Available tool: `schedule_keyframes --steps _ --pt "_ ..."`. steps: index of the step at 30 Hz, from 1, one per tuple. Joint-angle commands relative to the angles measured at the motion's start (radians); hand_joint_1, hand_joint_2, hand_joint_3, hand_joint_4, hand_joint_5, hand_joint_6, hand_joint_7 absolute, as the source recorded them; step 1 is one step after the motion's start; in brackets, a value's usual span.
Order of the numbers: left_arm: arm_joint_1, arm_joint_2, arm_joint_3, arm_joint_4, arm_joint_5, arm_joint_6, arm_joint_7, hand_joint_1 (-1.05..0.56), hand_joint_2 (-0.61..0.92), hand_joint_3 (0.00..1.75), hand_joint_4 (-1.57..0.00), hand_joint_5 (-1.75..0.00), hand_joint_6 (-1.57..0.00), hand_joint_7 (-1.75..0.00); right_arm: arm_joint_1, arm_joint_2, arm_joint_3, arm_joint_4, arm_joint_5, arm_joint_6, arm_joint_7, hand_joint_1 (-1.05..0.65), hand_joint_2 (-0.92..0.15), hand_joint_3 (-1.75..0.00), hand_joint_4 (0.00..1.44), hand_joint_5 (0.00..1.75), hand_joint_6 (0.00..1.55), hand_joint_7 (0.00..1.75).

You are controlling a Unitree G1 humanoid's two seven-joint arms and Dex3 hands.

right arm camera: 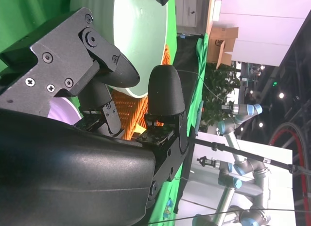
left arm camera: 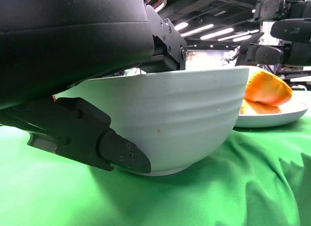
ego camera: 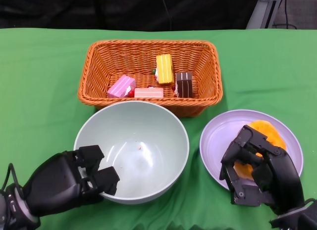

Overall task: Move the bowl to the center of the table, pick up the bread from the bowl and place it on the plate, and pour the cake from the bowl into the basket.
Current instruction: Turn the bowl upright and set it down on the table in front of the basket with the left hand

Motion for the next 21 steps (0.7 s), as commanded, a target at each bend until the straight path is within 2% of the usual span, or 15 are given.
schedule_keyframes --steps 1,10,11,12,13,15,16,17,19,21 --pt "-0.014 -0.008 -0.02 0.019 -0.009 0.008 -0.01 -0.12 0.92 0.06 -0.6 -1.75 -0.4 -1.75 0.018 -0.01 -0.006 -0.027 0.02 0.014 0.005 -0.03 -0.41 -1.34 0.72 1.75 0.56 1.6" --pt "-0.005 -0.035 -0.044 0.031 -0.032 0.03 -0.012 -0.11 0.91 0.06 -0.64 -1.75 -0.45 -1.75 0.024 -0.017 -0.01 -0.031 0.025 0.015 0.018 -0.08 -0.4 -1.31 0.73 1.75 0.56 1.6" --pt "-0.005 -0.033 -0.044 0.029 -0.037 0.024 -0.024 -0.14 0.91 0.04 -0.63 -1.75 -0.53 -1.56 0.024 -0.017 -0.011 -0.029 0.027 0.014 0.02 -0.08 -0.4 -1.3 0.73 1.75 0.56 1.6" --pt "-0.005 -0.028 -0.043 0.027 -0.042 0.017 -0.04 -0.18 0.9 0.02 -0.61 -1.73 -0.63 -1.31 0.022 -0.017 -0.011 -0.025 0.028 0.01 0.023 -0.08 -0.4 -1.3 0.73 1.75 0.56 1.59" --pt "-0.006 -0.023 -0.044 0.024 -0.046 0.012 -0.054 -0.24 0.91 0.02 -0.64 -1.48 -0.74 -0.95 0.021 -0.017 -0.012 -0.021 0.029 0.007 0.025 -0.09 -0.4 -1.29 0.73 1.75 0.57 1.59" --pt "-0.009 -0.014 -0.049 0.019 -0.049 0.013 -0.075 -0.3 0.92 0.05 -0.67 -1.15 -0.85 -0.53 0.017 -0.019 -0.013 -0.012 0.029 -0.002 0.029 -0.09 -0.4 -1.29 0.73 1.75 0.57 1.59" --pt "-0.01 -0.01 -0.05 0.016 -0.051 0.015 -0.083 -0.37 0.92 0.07 -0.63 -0.89 -0.84 -0.31 0.016 -0.019 -0.013 -0.009 0.025 -0.005 0.028 -0.1 -0.42 -1.25 0.73 1.75 0.57 1.58" --pt "-0.01 -0.007 -0.049 0.013 -0.055 0.015 -0.089 -0.41 0.92 0.06 -0.63 -0.7 -0.82 -0.18 0.015 -0.02 -0.013 -0.007 0.023 -0.007 0.027 -0.1 -0.43 -1.24 0.73 1.75 0.57 1.58" --pt "-0.005 -0.002 -0.039 0.009 -0.072 0.008 -0.115 -0.48 0.92 0.04 -0.59 -0.35 -0.72 -0.04 0.013 -0.02 -0.013 -0.004 0.02 -0.007 0.025 -0.09 -0.44 -1.22 0.73 1.75 0.57 1.58" --pt "0.0 0.002 -0.03 0.004 -0.086 0.009 -0.13 -0.5 0.92 0.03 -0.58 -0.24 -0.68 -0.01 0.011 -0.019 -0.013 -0.002 0.02 -0.008 0.024 -0.09 -0.44 -1.22 0.73 1.75 0.57 1.57"
